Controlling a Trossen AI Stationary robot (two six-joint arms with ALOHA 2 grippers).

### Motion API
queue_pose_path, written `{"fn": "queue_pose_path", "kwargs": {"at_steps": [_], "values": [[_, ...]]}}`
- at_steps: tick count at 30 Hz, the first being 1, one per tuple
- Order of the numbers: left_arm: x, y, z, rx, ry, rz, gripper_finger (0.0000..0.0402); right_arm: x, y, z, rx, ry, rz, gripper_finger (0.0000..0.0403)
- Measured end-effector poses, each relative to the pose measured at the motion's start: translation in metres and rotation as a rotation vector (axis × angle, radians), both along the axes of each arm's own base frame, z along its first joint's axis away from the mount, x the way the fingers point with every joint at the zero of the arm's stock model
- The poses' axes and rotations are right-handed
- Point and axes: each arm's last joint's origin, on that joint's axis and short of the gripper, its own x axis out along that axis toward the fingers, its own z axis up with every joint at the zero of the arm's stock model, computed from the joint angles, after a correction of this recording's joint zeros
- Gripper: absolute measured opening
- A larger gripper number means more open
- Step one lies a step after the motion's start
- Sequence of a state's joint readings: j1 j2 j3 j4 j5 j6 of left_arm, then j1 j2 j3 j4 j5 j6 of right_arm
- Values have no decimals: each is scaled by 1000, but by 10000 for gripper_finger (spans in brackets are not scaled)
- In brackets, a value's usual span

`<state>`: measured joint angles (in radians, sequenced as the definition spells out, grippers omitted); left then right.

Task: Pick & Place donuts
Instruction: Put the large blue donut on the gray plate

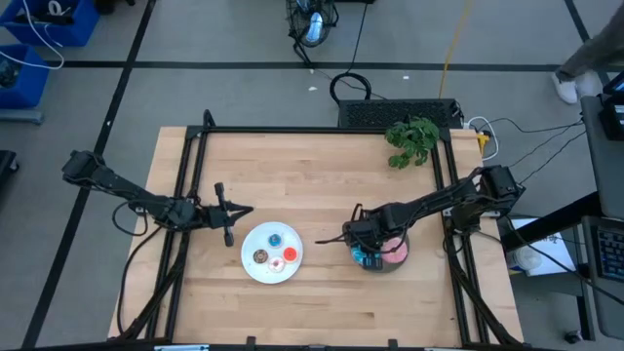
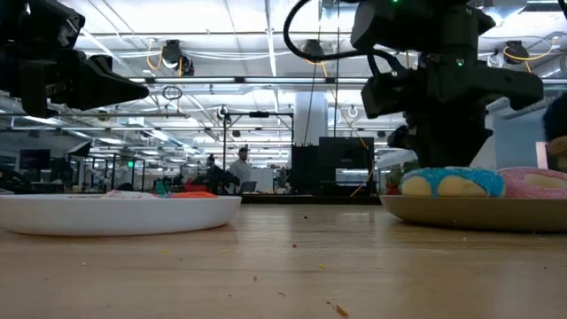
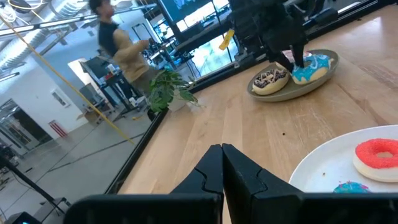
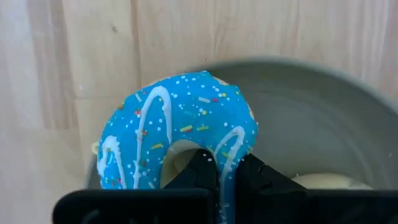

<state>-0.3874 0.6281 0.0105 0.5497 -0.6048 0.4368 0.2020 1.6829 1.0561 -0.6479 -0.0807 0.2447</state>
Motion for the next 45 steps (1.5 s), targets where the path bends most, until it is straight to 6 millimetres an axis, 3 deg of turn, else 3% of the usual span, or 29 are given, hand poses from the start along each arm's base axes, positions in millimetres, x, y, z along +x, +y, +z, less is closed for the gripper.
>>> {"fn": "queue_pose_path", "kwargs": {"at_steps": [13, 23, 30, 45], "values": [[0, 0, 0, 1, 0, 0, 6, -6, -7, -9, -8, 40, -21, 19], [0, 0, 0, 2, 0, 0, 6, -6, -7, -9, -5, 44, -47, 141], [0, 0, 0, 6, 1, 0, 6, -7, -7, -8, -4, 46, -51, 195], [0, 0, 0, 7, 1, 0, 6, -13, -10, 16, 22, -26, -98, 210]]}}
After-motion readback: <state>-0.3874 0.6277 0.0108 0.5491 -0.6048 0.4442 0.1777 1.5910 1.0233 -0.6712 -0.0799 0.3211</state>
